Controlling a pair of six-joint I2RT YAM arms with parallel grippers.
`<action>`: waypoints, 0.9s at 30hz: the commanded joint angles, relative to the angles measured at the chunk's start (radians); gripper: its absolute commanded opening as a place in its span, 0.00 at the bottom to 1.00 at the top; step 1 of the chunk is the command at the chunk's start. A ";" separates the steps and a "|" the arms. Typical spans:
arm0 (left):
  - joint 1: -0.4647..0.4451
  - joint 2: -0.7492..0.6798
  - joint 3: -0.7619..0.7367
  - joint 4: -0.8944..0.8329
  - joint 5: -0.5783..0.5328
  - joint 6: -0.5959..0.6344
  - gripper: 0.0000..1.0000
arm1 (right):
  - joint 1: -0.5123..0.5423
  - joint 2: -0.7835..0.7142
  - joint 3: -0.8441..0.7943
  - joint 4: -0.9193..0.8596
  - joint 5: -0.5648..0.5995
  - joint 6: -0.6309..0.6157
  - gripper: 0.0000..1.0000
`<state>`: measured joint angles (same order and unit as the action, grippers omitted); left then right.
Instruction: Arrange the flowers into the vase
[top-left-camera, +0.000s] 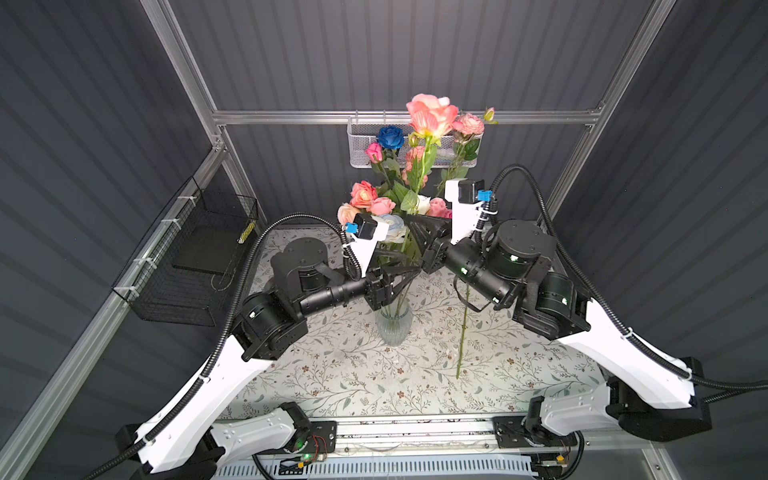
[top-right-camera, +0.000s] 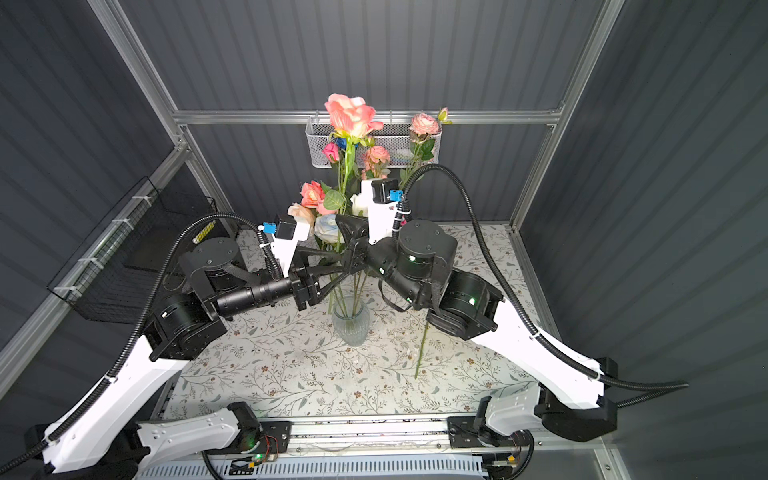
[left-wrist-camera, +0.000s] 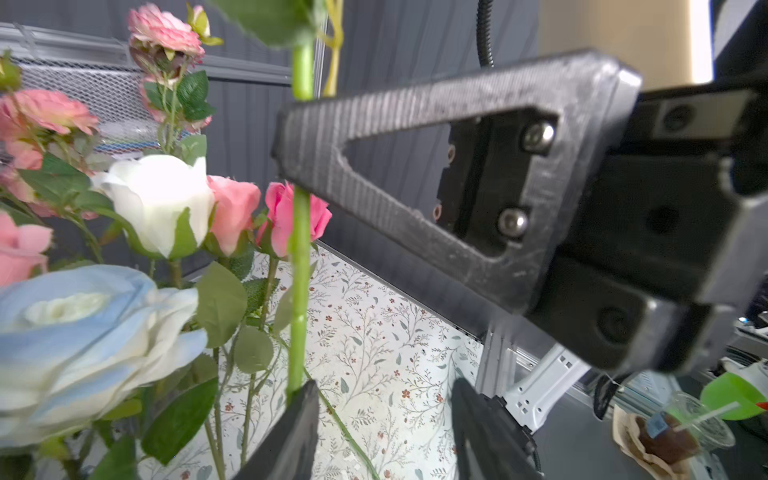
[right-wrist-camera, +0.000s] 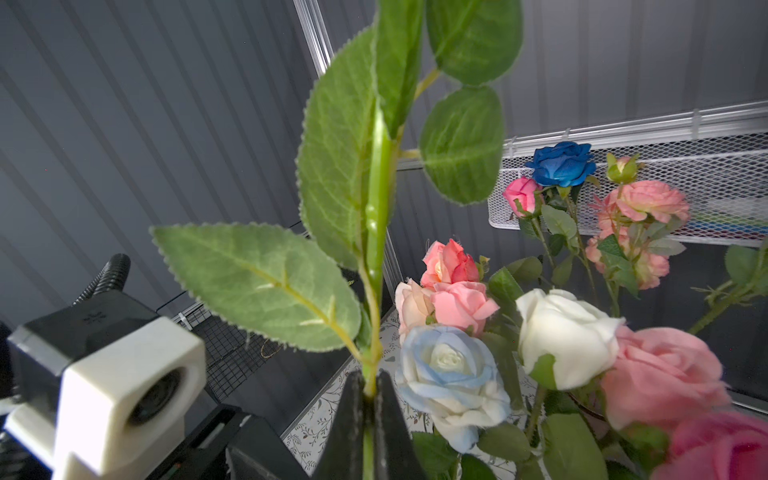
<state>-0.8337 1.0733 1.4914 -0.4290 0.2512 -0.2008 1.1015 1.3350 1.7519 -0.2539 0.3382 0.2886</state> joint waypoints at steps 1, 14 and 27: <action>-0.003 0.013 0.022 -0.026 -0.044 0.018 0.47 | 0.010 -0.025 -0.013 0.023 -0.024 0.020 0.00; -0.002 0.036 0.036 -0.004 0.007 0.004 0.58 | 0.011 -0.051 -0.051 0.035 -0.041 0.039 0.00; -0.002 0.031 -0.032 0.090 -0.024 -0.031 0.00 | 0.010 -0.070 -0.089 0.028 -0.039 0.046 0.08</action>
<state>-0.8368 1.1358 1.4742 -0.4000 0.2508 -0.2211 1.1084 1.2869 1.6714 -0.2333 0.2996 0.3336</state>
